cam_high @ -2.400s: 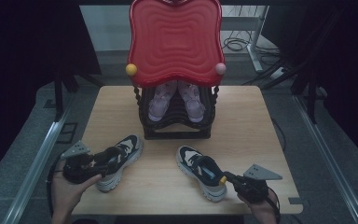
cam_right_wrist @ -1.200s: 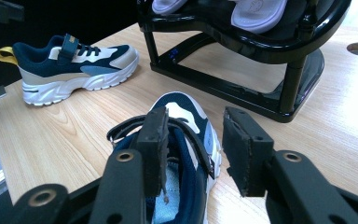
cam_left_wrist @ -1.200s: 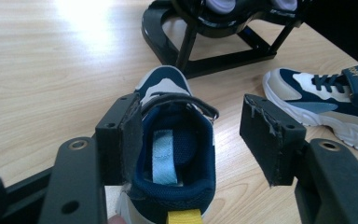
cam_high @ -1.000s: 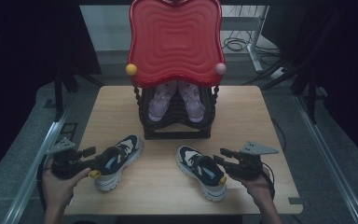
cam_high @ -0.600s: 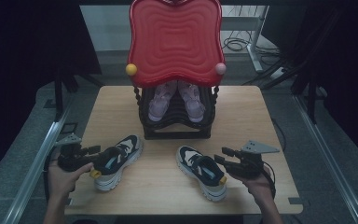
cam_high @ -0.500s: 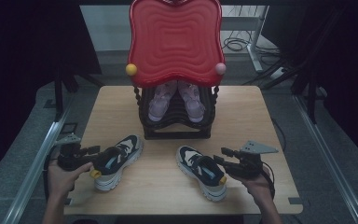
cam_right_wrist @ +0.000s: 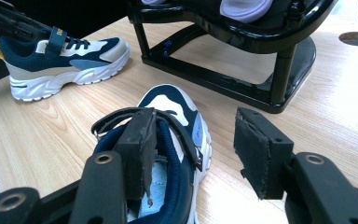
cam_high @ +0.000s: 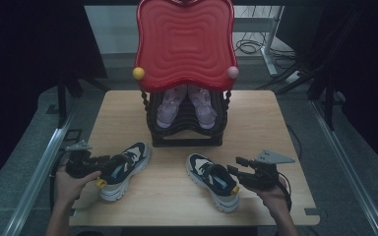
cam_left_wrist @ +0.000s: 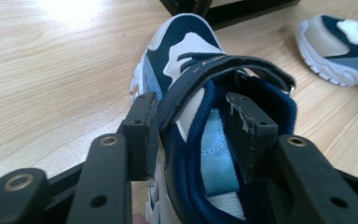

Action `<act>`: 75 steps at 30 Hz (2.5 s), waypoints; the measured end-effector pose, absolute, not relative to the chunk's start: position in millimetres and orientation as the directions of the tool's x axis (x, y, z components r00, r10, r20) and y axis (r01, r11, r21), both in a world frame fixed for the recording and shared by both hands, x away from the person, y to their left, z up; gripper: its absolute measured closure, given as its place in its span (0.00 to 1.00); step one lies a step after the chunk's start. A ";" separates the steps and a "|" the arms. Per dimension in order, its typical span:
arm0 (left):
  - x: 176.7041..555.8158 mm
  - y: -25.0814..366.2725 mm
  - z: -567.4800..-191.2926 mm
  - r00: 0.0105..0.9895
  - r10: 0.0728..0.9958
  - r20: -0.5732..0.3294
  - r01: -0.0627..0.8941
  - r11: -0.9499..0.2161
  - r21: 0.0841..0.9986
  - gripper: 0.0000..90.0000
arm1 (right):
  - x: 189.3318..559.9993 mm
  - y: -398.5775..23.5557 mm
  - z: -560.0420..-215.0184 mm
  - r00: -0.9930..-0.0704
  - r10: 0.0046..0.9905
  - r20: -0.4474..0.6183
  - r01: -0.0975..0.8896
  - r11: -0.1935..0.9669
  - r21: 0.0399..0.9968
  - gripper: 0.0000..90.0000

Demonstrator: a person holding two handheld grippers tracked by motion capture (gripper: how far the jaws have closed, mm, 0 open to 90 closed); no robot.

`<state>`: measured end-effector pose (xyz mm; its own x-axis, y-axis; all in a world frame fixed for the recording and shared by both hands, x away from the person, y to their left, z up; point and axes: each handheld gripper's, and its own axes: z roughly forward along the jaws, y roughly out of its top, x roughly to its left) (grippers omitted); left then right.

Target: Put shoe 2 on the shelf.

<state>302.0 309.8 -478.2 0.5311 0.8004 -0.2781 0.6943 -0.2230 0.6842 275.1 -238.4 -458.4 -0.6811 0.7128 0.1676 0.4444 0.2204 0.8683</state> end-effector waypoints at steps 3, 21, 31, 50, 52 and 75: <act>304.4 307.6 -479.0 0.527 0.809 -0.261 0.701 -0.239 0.672 0.67 | 275.9 -239.1 -458.0 -0.678 0.716 0.166 0.442 0.217 0.870 0.55; 305.8 304.3 -481.0 0.518 0.823 -0.232 0.708 -0.261 0.657 0.80 | 285.9 -228.2 -464.5 -0.727 0.659 0.193 0.473 0.277 0.836 0.51; 304.7 303.7 -481.7 0.512 0.827 -0.231 0.707 -0.253 0.660 0.81 | 305.8 -213.0 -469.5 -0.746 0.633 0.208 0.509 0.339 0.791 0.55; 303.6 303.2 -482.2 0.500 0.834 -0.233 0.709 -0.240 0.663 0.81 | 314.5 -210.5 -481.2 -0.741 0.616 0.267 0.582 0.391 0.713 0.71; 303.4 303.2 -482.3 0.499 0.834 -0.233 0.709 -0.239 0.664 0.81 | 314.4 -209.8 -480.3 -0.738 0.621 0.264 0.587 0.397 0.706 0.72; 288.1 298.7 -469.7 0.500 0.831 -0.243 0.662 -0.185 0.726 0.82 | 298.8 -229.6 -477.5 -0.668 0.690 0.278 0.579 0.247 0.777 0.81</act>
<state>288.1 298.7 -469.7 0.4996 0.8314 -0.2434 0.6623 -0.1854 0.7260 298.8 -229.6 -477.5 -0.6680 0.6904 0.2778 0.5788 0.2474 0.7770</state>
